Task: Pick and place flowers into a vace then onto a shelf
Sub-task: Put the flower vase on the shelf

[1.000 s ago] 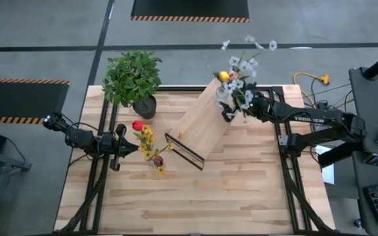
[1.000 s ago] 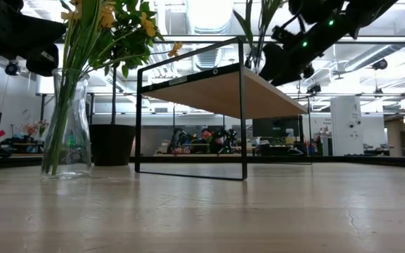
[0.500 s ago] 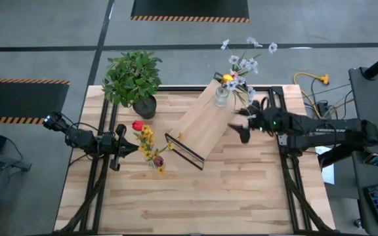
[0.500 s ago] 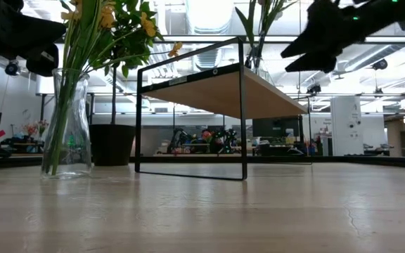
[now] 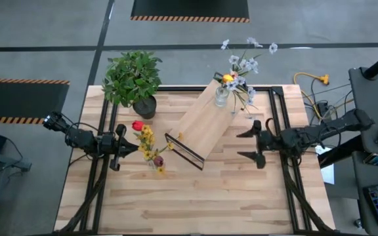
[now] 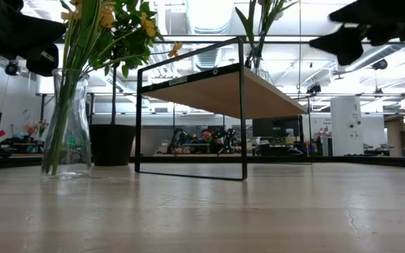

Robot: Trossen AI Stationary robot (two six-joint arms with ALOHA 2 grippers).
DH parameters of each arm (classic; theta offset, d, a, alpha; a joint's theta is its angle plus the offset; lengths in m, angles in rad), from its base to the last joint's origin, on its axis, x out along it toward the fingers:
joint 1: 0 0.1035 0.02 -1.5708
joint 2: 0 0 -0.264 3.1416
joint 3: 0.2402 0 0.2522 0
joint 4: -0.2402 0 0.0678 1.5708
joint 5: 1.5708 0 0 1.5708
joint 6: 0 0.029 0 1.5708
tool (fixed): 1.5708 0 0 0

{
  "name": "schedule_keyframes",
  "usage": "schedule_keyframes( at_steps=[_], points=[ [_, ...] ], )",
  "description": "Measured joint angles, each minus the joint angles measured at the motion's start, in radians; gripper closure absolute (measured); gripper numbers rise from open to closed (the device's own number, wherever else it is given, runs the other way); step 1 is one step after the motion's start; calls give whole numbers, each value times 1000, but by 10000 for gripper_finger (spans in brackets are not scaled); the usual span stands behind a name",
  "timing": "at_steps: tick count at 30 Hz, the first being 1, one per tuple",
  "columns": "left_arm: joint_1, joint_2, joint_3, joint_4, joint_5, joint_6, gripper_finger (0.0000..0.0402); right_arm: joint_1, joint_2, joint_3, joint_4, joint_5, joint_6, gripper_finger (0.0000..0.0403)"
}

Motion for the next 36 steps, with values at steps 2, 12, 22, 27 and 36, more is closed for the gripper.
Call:
schedule_keyframes(
  at_steps=[2, 12, 22, 27, 36],
  points=[
    [0, 0, 0, 0, 0, 0, 401, 22, -19, -41, 92, -23, -42, 79],
    [0, 0, -1, -9, 13, 11, 401, 32, -49, -217, 315, -98, -119, 135],
    [0, 0, -1, -10, 12, 90, 401, 30, -125, -284, 313, -97, -299, 330],
    [0, 0, -1, -10, 11, 90, 401, 30, -183, -284, 288, -95, -310, 389],
    [0, 0, -2, -11, 5, 90, 401, 30, -349, -285, 127, -22, -278, 390]
  ],
)
